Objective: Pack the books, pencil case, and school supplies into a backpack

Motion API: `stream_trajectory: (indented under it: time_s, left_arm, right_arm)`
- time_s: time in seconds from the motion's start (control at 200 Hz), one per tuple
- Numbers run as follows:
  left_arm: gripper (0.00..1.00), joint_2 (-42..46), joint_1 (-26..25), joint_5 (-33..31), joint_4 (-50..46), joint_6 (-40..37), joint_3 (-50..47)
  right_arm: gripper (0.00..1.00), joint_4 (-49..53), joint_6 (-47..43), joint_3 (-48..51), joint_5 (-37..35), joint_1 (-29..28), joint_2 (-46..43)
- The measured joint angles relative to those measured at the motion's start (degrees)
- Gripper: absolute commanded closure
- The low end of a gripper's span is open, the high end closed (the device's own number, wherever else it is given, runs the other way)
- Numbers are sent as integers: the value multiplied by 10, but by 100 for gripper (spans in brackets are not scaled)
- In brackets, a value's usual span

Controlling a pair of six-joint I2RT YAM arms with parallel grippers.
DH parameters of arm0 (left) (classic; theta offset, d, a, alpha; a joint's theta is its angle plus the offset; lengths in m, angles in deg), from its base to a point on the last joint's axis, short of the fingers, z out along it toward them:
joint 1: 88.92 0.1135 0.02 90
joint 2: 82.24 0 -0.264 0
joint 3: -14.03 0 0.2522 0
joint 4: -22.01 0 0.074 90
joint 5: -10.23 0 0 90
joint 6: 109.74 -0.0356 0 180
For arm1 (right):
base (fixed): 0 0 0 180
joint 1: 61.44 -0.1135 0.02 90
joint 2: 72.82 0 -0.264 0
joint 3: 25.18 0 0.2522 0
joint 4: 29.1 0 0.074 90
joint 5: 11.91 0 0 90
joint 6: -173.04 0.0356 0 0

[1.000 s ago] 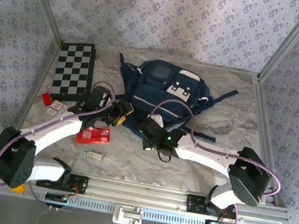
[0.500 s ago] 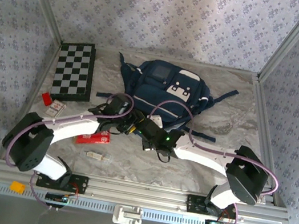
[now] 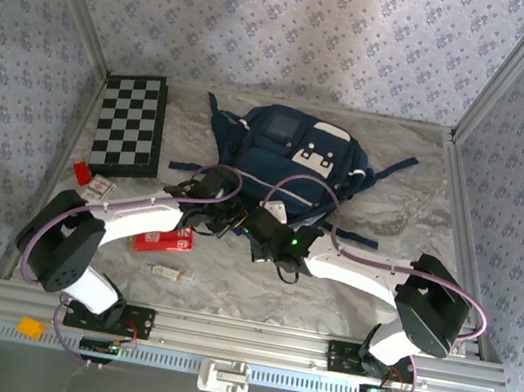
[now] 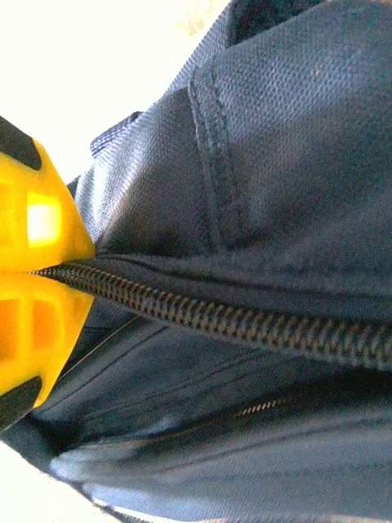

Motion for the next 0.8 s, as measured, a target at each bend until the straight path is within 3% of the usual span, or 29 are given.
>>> stream_trajectory:
  time_s: [0.245,0.51,0.8]
  left_arm:
    - [100,83,16,-8,-27,-43,-15]
    - [100,119,69,22,-37,-79,-51]
    - [100,176,150,50,-75,-139,-63]
  right_arm:
    - [100,30,5,-1,-19,0,-24]
    - [100,72,16,12,-26,5,-37]
    - [100,107,31,28,-41,51,-62]
